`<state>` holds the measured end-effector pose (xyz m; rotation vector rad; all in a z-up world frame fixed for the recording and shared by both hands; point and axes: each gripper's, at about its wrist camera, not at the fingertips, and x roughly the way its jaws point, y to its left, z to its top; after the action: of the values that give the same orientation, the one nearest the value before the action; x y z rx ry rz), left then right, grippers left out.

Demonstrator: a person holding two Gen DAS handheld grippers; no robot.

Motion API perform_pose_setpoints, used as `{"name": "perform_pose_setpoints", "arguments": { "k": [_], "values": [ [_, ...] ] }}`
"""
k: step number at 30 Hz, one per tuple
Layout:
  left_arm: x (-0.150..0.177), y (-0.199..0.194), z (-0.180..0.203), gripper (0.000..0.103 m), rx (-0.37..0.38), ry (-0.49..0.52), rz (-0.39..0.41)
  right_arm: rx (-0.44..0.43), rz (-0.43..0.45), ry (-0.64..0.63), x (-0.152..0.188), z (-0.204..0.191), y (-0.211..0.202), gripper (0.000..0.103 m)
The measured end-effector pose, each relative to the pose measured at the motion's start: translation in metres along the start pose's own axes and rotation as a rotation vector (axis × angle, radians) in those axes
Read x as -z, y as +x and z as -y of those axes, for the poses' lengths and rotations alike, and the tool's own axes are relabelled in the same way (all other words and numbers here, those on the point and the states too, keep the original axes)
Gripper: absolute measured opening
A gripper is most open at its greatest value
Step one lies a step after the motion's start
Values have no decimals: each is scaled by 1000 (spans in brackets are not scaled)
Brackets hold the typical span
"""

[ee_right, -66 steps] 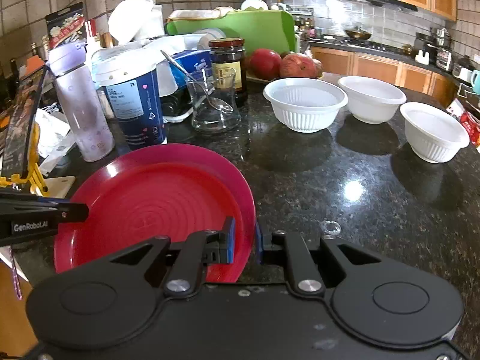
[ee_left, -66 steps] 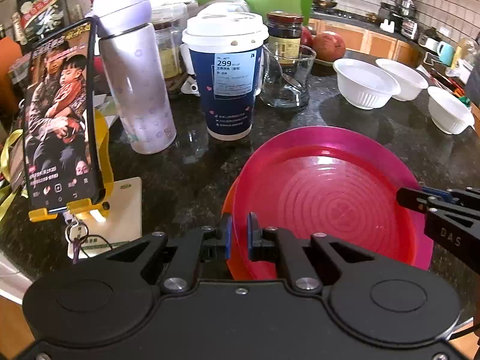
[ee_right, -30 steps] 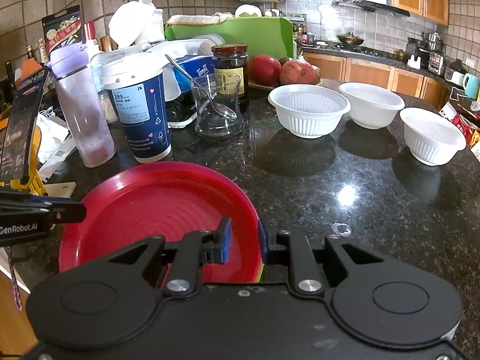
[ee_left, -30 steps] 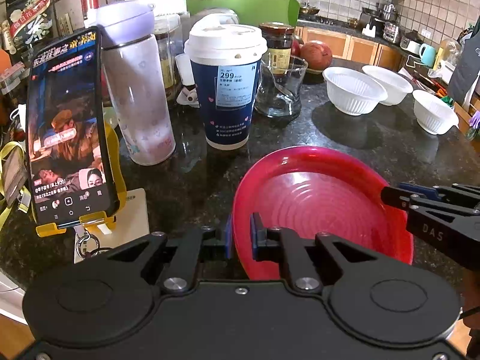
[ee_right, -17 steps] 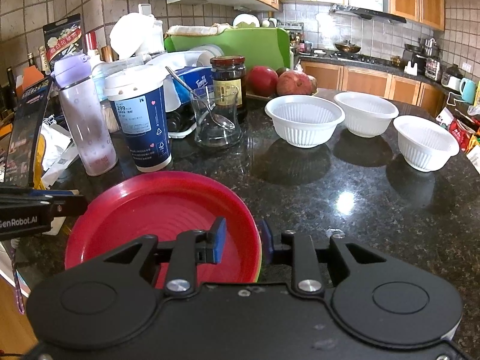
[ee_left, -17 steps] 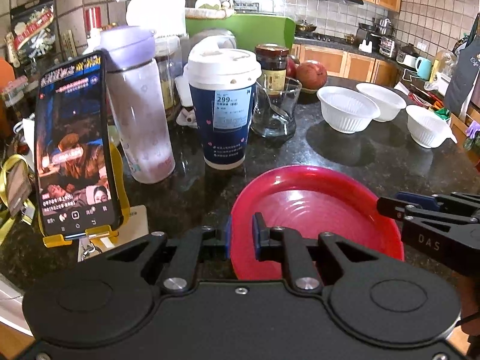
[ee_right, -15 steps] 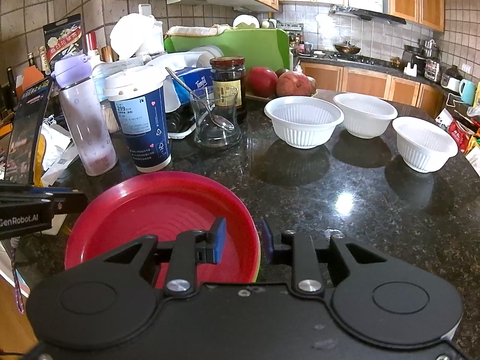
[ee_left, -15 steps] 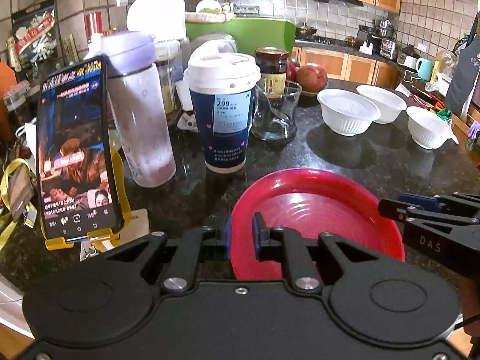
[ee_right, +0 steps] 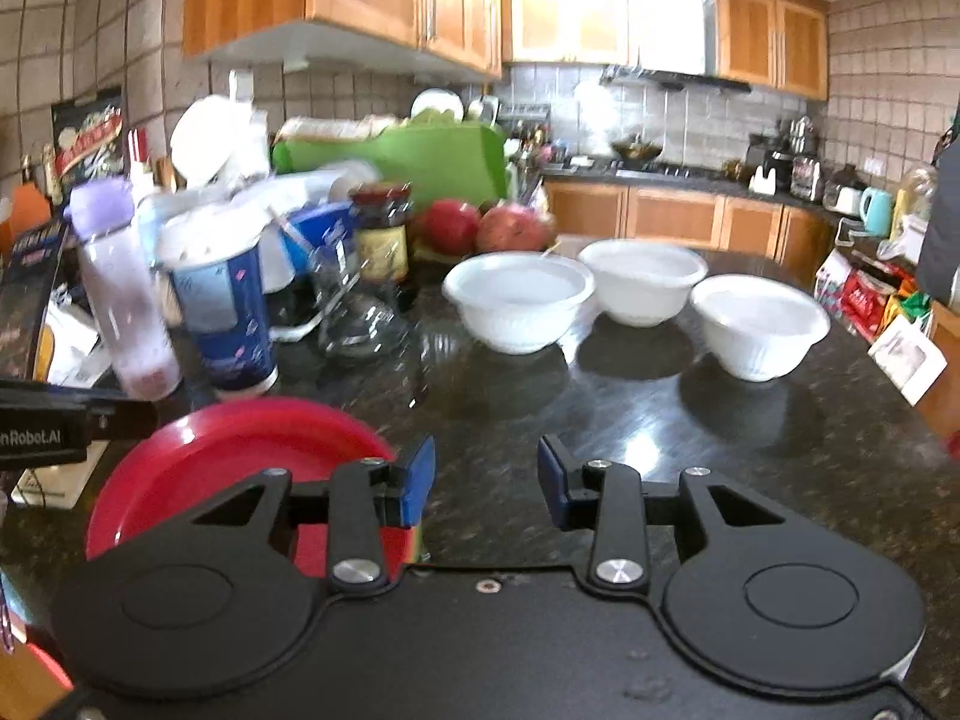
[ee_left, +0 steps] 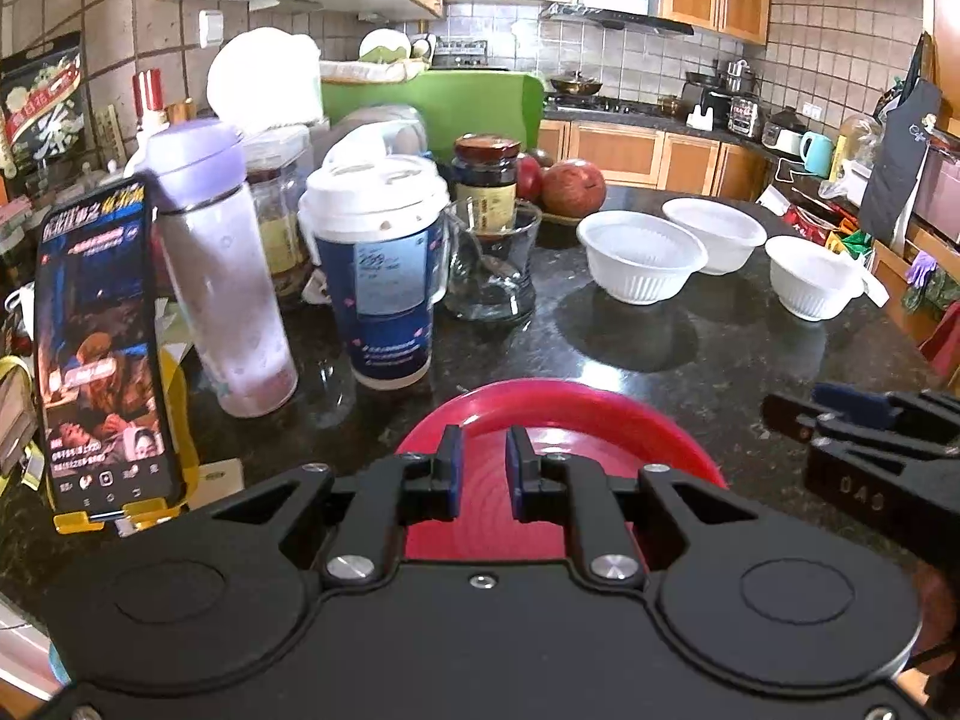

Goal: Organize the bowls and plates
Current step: 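Open the left tool to release the magenta plate rim, then move the left tool to a white ribbed bowl and grasp its rim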

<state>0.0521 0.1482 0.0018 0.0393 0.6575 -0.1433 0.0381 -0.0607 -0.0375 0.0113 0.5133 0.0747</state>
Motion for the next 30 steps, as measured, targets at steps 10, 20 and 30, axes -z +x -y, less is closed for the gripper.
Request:
{"name": "perform_pose_setpoints", "arguments": {
  "k": [10,20,30],
  "values": [
    [-14,4,53,24,-14,-33,13,78,117,56,-13,76,-21,43],
    [-45,18,128,24,-10,-23,65,84,157,44,-39,177,-26,43],
    [-87,69,196,24,69,-2,12,-51,67,121,-70,277,5,40]
  ]
}}
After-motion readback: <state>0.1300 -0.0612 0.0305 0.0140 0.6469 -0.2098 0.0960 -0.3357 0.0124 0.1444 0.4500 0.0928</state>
